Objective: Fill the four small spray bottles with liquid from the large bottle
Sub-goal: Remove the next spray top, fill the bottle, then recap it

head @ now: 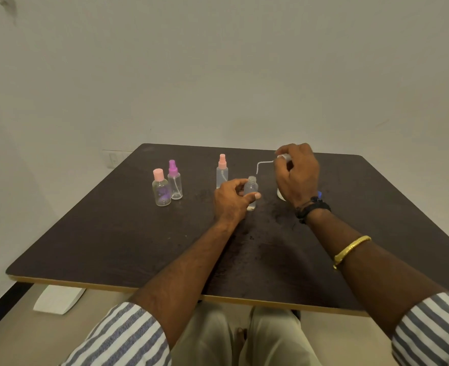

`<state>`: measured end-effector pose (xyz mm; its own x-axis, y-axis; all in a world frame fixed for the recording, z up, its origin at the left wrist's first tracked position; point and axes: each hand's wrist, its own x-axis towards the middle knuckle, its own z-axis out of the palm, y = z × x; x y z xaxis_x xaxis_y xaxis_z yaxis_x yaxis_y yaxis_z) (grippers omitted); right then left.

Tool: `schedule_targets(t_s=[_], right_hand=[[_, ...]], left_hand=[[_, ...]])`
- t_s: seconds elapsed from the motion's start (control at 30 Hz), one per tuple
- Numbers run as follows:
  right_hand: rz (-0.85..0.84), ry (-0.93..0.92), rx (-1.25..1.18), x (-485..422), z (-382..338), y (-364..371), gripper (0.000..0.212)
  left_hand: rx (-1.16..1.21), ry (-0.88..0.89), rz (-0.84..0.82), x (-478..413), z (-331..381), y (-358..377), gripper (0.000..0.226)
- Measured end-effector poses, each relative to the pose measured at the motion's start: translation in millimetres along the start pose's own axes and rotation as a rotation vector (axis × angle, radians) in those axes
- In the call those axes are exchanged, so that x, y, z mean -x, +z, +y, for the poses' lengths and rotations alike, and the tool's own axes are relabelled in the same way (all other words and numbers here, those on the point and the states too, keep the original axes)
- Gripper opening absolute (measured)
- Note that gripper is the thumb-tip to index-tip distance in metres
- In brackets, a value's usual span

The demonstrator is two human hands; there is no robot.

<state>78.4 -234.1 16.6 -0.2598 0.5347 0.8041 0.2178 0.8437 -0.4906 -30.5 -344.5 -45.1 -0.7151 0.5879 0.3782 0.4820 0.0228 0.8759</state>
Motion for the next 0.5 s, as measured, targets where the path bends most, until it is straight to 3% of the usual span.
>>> schedule_targets(t_s=[0.33, 0.5], right_hand=[[0.094, -0.085, -0.121, -1.6, -13.7, -5.8, 0.015], [0.043, -0.115, -0.109, -1.7, -12.4, -3.3, 0.018]], left_hand=[[-0.009, -0.006, 0.001, -0.3, -0.5, 1.8, 0.048], [-0.008, 0.003, 0.008, 0.6, 1.2, 1.4, 0.046]])
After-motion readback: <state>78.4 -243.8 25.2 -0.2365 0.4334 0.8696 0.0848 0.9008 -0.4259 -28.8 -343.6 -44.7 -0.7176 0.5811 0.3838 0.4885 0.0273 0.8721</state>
